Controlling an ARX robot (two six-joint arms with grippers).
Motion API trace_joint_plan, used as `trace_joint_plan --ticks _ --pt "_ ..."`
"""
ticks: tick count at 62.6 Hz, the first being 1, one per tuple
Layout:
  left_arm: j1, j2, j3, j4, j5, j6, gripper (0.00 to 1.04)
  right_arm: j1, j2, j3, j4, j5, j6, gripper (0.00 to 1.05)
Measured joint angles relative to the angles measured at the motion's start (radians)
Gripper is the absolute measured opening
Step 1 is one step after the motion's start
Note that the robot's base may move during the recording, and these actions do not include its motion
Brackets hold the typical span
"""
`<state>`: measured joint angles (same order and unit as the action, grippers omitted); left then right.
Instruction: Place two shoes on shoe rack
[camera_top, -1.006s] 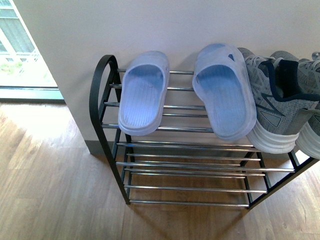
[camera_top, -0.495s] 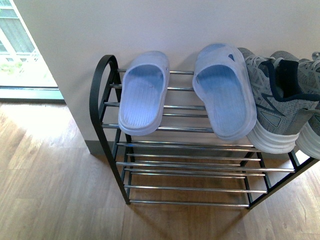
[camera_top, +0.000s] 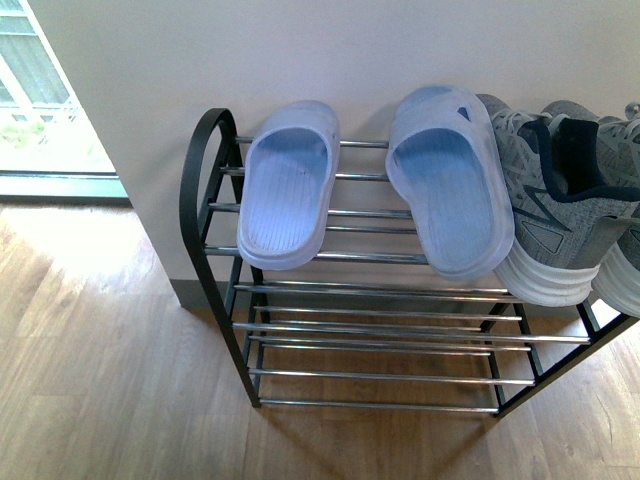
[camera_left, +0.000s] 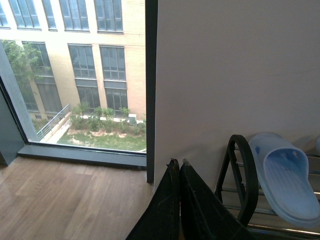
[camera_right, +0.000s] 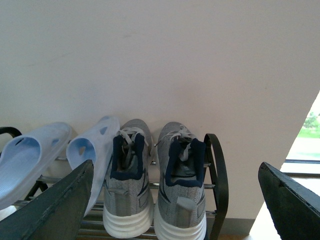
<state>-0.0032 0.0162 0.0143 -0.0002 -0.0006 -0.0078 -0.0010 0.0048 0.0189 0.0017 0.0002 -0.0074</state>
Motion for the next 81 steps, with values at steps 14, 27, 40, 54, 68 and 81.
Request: trace_joint_plan --ticks 14,27,40,54,68,81 --pt "0.000 0.000 0.000 0.000 0.000 0.000 0.21 0.000 0.000 0.000 0.000 0.000 0.000 0.96" --pt "0.000 0.000 0.000 0.000 0.000 0.000 0.62 0.000 0.000 0.000 0.000 0.000 0.000 0.96" --pt "0.000 0.000 0.000 0.000 0.000 0.000 0.97 0.000 0.000 0.000 0.000 0.000 0.000 0.96" --pt "0.000 0.000 0.000 0.000 0.000 0.001 0.95 0.000 0.000 0.000 0.000 0.000 0.000 0.96" --pt "0.000 0.000 0.000 0.000 0.000 0.001 0.95 0.000 0.000 0.000 0.000 0.000 0.000 0.96" --pt "0.000 0.000 0.000 0.000 0.000 0.001 0.95 0.000 0.000 0.000 0.000 0.000 0.000 0.96"
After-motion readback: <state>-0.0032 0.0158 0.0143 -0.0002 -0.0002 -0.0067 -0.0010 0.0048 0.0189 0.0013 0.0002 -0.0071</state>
